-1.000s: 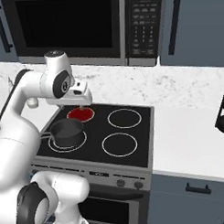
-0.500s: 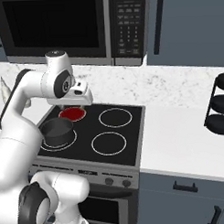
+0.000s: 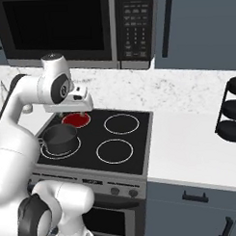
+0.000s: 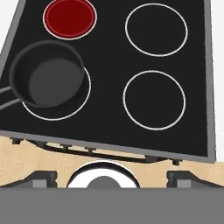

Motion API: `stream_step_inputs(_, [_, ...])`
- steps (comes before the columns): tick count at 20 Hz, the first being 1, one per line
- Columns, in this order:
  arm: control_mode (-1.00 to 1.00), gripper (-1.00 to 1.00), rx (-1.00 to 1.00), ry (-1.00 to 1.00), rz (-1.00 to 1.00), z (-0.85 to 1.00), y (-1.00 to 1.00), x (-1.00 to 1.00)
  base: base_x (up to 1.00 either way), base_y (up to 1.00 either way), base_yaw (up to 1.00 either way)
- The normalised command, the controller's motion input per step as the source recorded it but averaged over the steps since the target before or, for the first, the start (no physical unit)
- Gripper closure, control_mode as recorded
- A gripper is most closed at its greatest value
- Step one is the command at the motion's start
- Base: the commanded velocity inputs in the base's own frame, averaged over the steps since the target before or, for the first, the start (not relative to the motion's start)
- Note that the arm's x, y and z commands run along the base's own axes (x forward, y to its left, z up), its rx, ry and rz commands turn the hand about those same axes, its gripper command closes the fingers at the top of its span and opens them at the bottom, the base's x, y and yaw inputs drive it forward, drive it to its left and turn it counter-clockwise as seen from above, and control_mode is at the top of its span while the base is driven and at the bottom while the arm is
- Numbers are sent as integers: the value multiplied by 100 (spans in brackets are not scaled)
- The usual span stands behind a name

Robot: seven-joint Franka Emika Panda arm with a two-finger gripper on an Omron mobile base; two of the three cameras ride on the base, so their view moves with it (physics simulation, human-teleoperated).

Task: Turn off the rear left burner of the stove.

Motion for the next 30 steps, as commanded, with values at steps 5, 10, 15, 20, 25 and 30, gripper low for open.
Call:
stream_step_inputs(5, [-100,-100,-35,-2,32,-29,98,-89,0,0,0])
stream_step_inputs(10, [-100,-100,-50,-6,39,-40,100,-100,0,0,0])
stream_step_inputs(15, [-100,-100,-54,-1,44,-45,100,-96,0,0,0])
stream_step_inputs(20, [-100,-100,-62,-3,49,-69,90,-48,0,0,0])
stream_step_inputs(25, [-100,-100,-47,-1,52,-69,22,-1,0,0,0])
stream_step_inputs(30, [-100,-100,-33,0,32,-61,0,16,0,0,0])
